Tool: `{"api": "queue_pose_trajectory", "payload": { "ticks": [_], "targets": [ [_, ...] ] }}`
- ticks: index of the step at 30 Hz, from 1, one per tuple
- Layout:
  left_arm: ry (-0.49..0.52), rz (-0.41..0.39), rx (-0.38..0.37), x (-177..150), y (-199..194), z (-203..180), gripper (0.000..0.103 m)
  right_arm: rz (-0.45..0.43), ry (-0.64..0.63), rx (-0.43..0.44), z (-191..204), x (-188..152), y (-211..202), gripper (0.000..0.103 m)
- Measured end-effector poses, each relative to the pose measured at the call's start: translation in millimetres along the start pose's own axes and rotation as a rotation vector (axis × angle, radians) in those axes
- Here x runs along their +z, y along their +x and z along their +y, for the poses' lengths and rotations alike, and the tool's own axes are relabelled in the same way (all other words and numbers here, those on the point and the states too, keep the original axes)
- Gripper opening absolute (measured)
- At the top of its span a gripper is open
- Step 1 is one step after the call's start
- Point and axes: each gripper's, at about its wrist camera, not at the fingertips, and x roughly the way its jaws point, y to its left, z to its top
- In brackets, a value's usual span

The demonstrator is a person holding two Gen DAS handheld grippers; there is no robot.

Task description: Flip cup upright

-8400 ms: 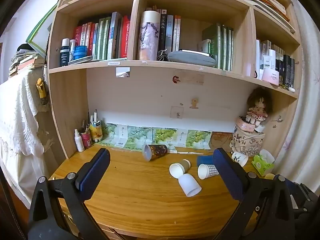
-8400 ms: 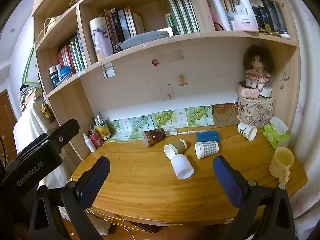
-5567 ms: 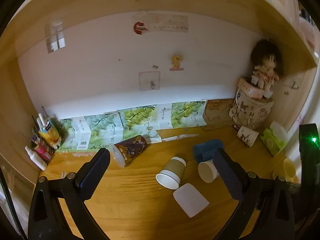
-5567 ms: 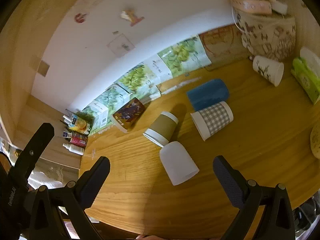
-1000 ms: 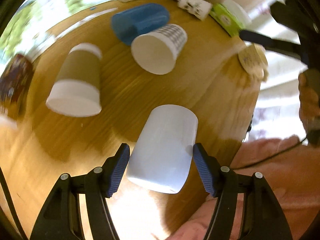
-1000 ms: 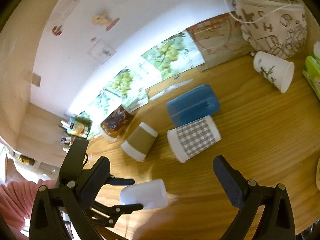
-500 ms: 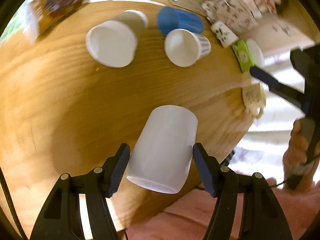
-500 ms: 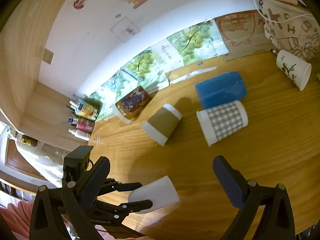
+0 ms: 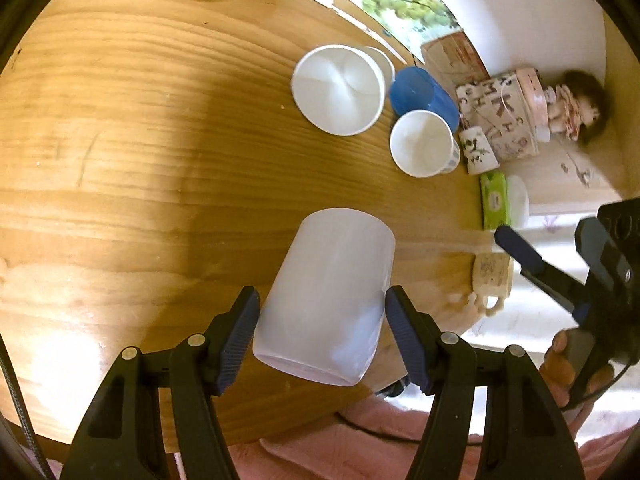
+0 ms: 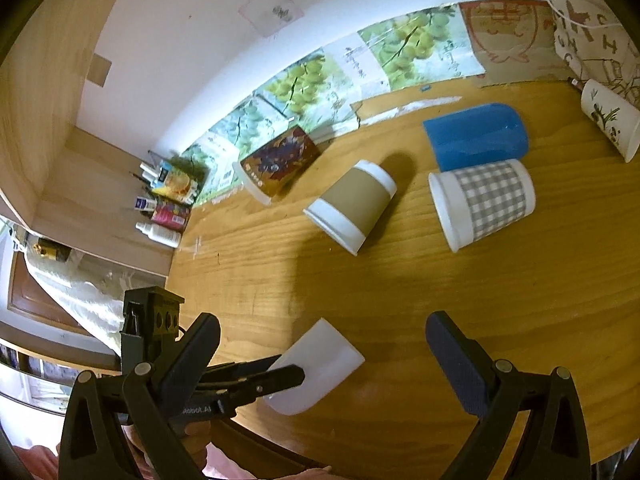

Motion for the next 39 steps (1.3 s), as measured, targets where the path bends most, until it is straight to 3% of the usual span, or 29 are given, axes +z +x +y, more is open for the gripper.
{"api": "queue_pose_trajectory", "payload": {
  "ticks": [10,20,27,32,39],
  "targets": [
    [-0.087,-0.040,-0.036,0.5,6.7,10.3,0.067,0.075,0.040,0.001,-0.1,-5.4,21.2,0.103],
    [-0.050,-0.028,-0.002,1.3,7.6,7.3,0.067,0.150,0.122,0.013,-11.3,-2.1,44.0,0.103],
    [-0.035,-0.029,0.028,-0.1,5.1,6.3,0.069,0.210,0.158,-0.030,-21.8,-5.9,59.2,0.103],
    [0.016,-0.096,0.087,-3.8,-9.2,0.0,0.069,0.258,0.192,-0.054,-31.6,-11.5,72.6,0.103],
    [0.093,-0.305,0.232,-10.6,-41.9,-8.0,0.070,0.300,0.176,-0.032,-28.0,-13.8,89.3,0.103]
  ]
}}
